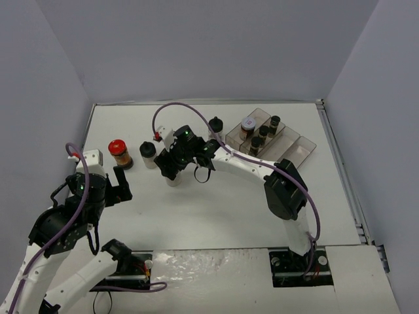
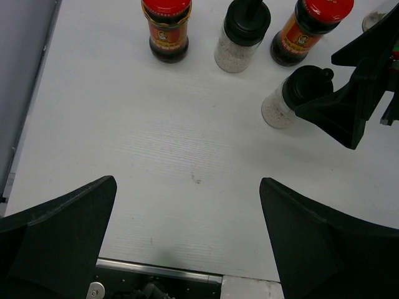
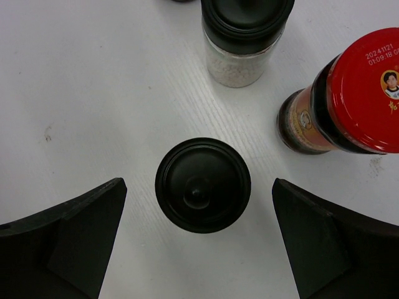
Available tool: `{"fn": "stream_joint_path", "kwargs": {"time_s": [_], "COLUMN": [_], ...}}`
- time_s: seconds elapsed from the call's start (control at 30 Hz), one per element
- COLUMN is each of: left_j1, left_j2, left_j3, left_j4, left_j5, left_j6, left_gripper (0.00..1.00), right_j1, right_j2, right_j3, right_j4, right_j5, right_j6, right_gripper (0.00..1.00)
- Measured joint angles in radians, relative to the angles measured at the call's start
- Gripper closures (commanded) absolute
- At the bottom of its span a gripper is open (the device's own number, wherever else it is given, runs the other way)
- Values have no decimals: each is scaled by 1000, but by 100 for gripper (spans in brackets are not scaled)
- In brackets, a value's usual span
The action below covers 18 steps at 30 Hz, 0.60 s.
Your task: Organize the condiment bottles
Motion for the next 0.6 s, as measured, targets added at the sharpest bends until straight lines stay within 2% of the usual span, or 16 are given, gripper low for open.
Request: {"fn": "stream_joint_path", "kwargs": {"time_s": [0.2,0.33,0.4,0.6], "left_j1": [0,0,0,0], "left_j2": [0,1,2,5], "left_j3": [1,1,1,1], "left_j4": [-4,-4,-4,-4], "left_j5": [0,1,1,4], "left_j6": [0,0,0,1], "left_gripper": [3,3,3,3], "right_j1": [8,14,18,18], "right_j2": [57,69,70,71], "right_j3": [35,40,40,40], "right_j4": [0,0,1,0], "right_j5": [15,31,38,54], "right_j6": [-1,0,0,1], "right_gripper": [8,21,30,47]}}
